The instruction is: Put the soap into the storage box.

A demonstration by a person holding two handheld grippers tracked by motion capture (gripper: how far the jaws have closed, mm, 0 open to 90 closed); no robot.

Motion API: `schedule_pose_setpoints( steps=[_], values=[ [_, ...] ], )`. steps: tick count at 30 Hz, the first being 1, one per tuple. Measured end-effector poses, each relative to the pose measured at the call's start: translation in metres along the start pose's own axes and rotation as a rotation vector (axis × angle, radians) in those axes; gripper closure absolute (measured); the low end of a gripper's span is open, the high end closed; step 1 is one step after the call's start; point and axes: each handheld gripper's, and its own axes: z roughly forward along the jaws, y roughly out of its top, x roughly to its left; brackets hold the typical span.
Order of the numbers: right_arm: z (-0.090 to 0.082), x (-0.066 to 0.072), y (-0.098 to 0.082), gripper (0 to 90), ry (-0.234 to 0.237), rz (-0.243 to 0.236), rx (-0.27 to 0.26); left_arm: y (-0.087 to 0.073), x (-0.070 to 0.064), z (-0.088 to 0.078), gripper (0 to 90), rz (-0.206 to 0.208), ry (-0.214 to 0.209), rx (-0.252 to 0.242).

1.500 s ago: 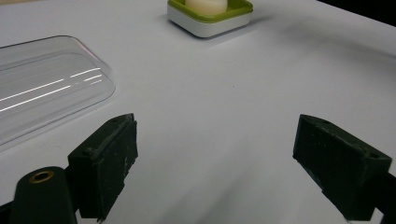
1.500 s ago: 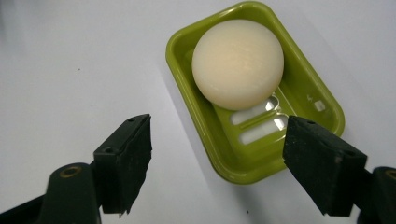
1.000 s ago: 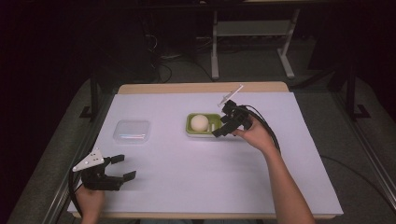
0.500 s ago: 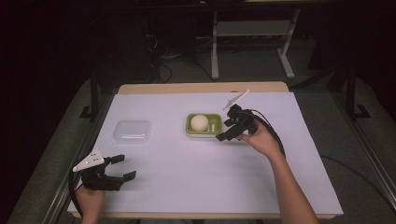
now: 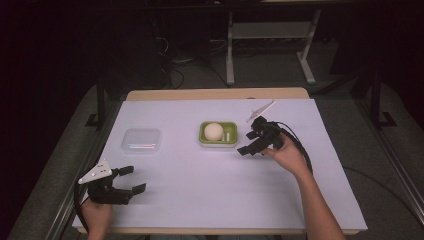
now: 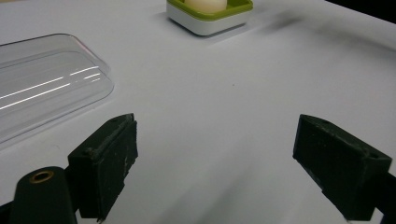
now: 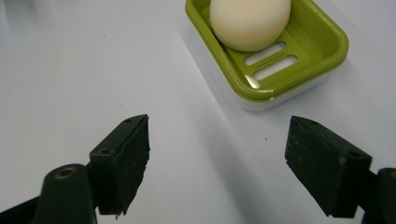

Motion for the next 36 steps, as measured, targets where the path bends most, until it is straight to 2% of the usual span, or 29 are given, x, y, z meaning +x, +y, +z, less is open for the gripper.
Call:
schedule_pose_setpoints(
  steps=[3,8,13,22,30,36],
  values=[
    [-0.003,0.001,-0.003,21.4,-0.013,-0.007,-0.012,0.000,0.000,0.000,13.3,-0.001,0.000,0.000],
    [-0.007,0.003,-0.011,21.4,-0.009,0.002,-0.018,0.000,0.000,0.000,13.3,0.006,0.000,0.005],
    [-0.008,0.002,-0.018,21.3,-0.004,0.011,-0.003,0.000,0.000,0.000,13.3,0.003,0.000,0.001],
    [-0.014,0.008,-0.031,21.0,-0.011,0.011,-0.018,0.000,0.000,0.000,13.3,0.004,0.000,0.002],
    [-0.023,0.011,-0.046,20.5,-0.007,0.027,-0.052,0.000,-0.001,0.000,13.2,0.008,0.001,0.005],
    [-0.028,0.014,-0.057,20.0,-0.011,0.036,-0.054,0.000,-0.001,0.001,13.3,0.006,0.002,-0.001]
  ],
)
